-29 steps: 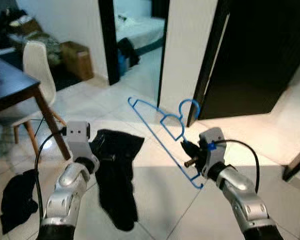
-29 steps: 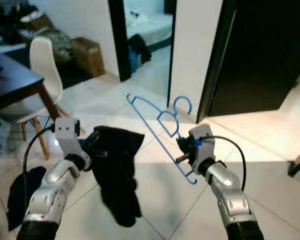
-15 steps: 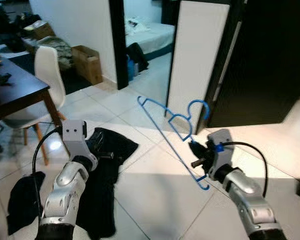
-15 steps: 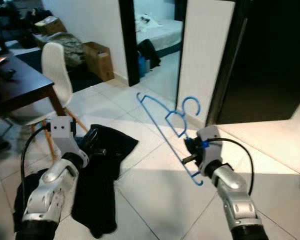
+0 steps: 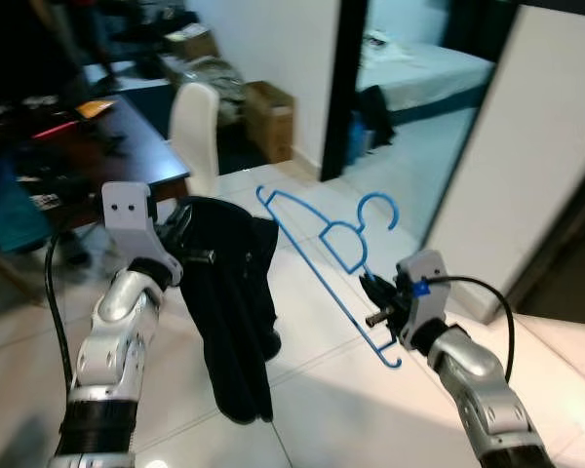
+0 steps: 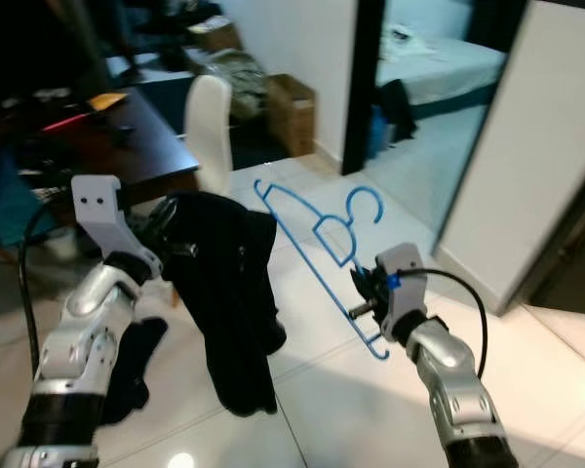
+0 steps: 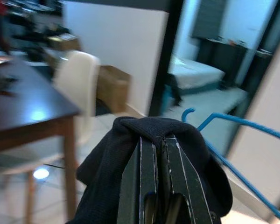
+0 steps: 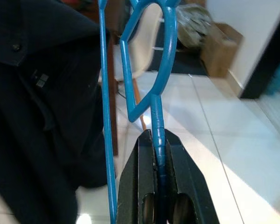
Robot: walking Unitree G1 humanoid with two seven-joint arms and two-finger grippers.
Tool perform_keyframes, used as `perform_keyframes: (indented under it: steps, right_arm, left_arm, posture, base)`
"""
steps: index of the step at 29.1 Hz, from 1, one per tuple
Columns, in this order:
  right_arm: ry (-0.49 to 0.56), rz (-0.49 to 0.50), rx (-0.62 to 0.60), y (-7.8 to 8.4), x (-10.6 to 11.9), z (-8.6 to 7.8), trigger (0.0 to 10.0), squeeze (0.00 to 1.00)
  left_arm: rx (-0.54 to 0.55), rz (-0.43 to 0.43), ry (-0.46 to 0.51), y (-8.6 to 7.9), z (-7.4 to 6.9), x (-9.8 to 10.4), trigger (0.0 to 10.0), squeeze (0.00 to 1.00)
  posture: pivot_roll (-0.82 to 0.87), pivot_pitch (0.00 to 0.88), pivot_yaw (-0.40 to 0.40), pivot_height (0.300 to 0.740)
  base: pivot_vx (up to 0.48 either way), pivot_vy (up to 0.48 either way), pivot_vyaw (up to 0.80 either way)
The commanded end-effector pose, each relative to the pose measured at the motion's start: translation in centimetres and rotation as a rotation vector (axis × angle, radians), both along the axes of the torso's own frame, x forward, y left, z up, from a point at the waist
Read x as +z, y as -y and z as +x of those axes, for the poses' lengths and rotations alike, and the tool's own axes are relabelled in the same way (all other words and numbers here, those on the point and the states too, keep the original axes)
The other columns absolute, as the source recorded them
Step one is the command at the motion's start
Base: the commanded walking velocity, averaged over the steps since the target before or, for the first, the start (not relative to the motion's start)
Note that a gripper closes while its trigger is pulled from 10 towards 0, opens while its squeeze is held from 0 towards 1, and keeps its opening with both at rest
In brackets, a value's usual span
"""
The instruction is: Hang hanger
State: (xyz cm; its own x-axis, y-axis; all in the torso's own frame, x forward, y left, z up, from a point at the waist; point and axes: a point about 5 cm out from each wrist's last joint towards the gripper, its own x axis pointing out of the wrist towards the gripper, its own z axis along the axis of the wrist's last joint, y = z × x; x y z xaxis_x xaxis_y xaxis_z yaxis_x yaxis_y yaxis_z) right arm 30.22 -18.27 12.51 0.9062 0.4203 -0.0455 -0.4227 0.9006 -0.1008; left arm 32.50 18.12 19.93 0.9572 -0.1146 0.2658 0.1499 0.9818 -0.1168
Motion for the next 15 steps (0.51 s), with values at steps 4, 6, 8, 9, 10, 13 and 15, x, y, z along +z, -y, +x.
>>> perform_keyframes:
  steps: [4,6,8,9,10,13,15]
  right_arm:
    - [0.0,0.023,0.026,-0.7,0.0,0.0,10.0,0.0]
    - [-0.001,0.03,0.024,-0.7,0.1,0.0,10.0,0.0]
    - [-0.003,0.033,0.023,-0.7,0.1,0.0,10.0,0.0]
    - [-0.003,0.033,0.023,-0.7,0.1,0.0,10.0,0.0]
    - [-0.004,0.035,0.021,-0.7,0.1,0.0,10.0,0.0]
    - [-0.005,0.039,0.019,-0.7,0.1,0.0,10.0,0.0]
    - [-0.007,0.044,0.014,-0.7,0.0,0.1,10.0,0.0]
  left_arm:
    - [0.025,0.021,0.071,-0.9,0.2,2.3,10.0,0.0]
    - [0.034,0.025,0.088,-1.3,0.4,2.9,10.0,0.0]
    - [0.037,0.028,0.098,-1.5,0.4,3.3,10.0,0.0]
    - [0.037,0.028,0.098,-1.5,0.4,3.3,10.0,0.0]
    - [0.04,0.026,0.113,-1.7,0.5,3.8,10.0,0.0]
    - [0.016,0.014,0.157,-1.6,0.7,5.5,10.0,0.0]
    - [-0.008,0.014,0.187,-1.3,0.8,6.5,10.0,0.0]
  posture:
    - [-0.03,0.0,-0.015,0.74]
    - [-0.03,0.0,-0.014,0.74]
    - [-0.03,0.0,-0.014,0.74]
    - [-0.03,0.0,-0.014,0.74]
    - [-0.03,0.0,-0.014,0.74]
    - [-0.03,0.0,-0.01,0.74]
    - [-0.04,0.0,-0.003,0.74]
  base:
    - [0.48,0.0,0.0]
    - [0.48,0.0,0.0]
    - [0.48,0.0,0.0]
    - [0.48,0.0,0.0]
    - [0.48,0.0,0.0]
    - [0.48,0.0,0.0]
    - [0.48,0.0,0.0]
